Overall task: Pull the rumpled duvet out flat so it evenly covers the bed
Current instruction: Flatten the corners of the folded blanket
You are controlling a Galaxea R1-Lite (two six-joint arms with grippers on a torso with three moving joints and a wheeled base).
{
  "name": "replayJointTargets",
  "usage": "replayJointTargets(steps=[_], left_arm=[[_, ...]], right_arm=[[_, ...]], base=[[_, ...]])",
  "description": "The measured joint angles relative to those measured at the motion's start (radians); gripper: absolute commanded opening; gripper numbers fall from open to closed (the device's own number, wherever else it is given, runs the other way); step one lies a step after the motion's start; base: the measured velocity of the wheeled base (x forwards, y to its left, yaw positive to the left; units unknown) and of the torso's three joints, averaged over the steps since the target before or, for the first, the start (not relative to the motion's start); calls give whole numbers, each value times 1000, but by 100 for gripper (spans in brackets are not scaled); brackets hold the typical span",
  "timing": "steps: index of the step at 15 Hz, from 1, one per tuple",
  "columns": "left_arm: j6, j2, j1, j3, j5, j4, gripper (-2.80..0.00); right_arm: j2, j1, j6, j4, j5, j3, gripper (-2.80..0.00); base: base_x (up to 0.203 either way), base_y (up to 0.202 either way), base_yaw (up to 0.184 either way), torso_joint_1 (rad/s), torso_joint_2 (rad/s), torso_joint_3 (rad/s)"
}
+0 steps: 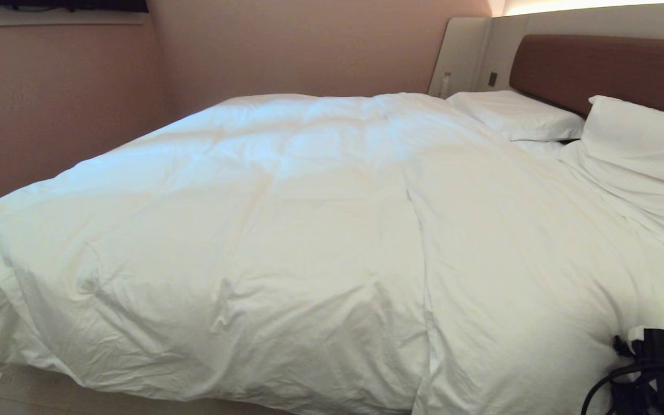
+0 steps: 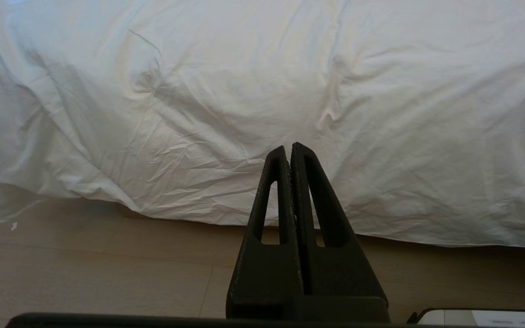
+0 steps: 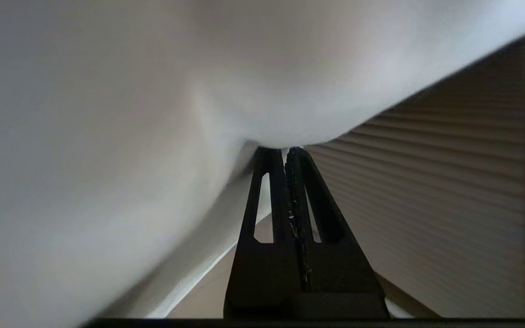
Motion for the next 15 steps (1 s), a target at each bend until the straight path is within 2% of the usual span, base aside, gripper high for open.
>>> replayJointTargets(steps=[3, 7, 15], left_arm=[[-1, 0, 0, 0, -1, 0, -280], [0, 0, 0, 0, 0, 0, -280], [0, 0, 0, 0, -1, 0, -280]], right_arm=[[33, 3, -33, -80, -26, 18, -280], [19, 12, -36, -150, -21, 72, -280], [-139, 62, -37, -337, -10, 319, -280]], base=[[0, 0, 0, 0, 0, 0], [0, 0, 0, 0, 0, 0], [0, 0, 0, 0, 0, 0]])
